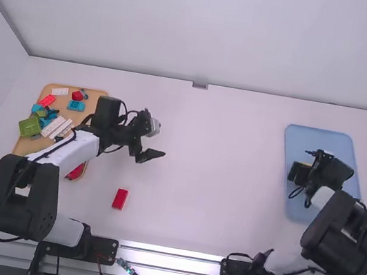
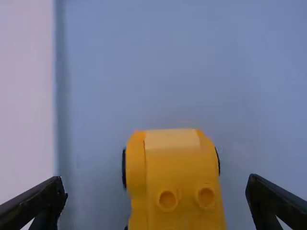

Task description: Assemble lego blocks to make yellow taxi

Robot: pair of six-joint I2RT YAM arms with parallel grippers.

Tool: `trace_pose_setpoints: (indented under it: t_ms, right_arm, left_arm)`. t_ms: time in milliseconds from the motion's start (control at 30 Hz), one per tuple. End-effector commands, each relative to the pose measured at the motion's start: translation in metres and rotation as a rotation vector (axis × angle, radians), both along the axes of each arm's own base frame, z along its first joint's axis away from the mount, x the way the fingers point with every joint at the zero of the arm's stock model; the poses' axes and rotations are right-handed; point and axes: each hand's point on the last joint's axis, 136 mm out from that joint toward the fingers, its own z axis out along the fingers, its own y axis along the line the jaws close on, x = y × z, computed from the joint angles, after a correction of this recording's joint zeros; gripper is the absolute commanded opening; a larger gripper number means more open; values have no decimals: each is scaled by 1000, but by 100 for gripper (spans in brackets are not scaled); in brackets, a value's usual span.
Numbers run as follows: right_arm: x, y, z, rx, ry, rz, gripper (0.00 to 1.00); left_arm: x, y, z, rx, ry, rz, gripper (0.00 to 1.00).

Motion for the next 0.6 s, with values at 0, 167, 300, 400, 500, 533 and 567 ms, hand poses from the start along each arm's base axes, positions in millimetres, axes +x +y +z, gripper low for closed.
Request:
trace_pose_setpoints:
  t_ms: [0, 167, 300, 400, 500, 533, 567]
  right_arm:
    - [7, -6, 47, -81, -40, -30, 99]
    - [1, 22, 93, -68, -25, 10, 99]
    - [-3, 50, 133, 14, -67, -16, 99]
    - [-6, 70, 145, 32, -70, 17, 99]
    - [-12, 100, 152, 48, -42, 88, 99]
    - [-13, 103, 152, 52, -38, 92, 99]
    - [-14, 113, 152, 67, -25, 108, 99]
  left_arm:
    - [2, 0, 7, -10, -30, 1, 99]
    - [17, 4, 15, -74, 60, 126, 99]
    - [52, 36, 17, -121, 220, 514, 99]
    - [59, 54, 16, -107, 264, 693, 99]
    - [55, 71, 26, -123, 336, 853, 99]
    - [54, 72, 27, -123, 339, 859, 99]
    - [49, 75, 32, -126, 364, 884, 99]
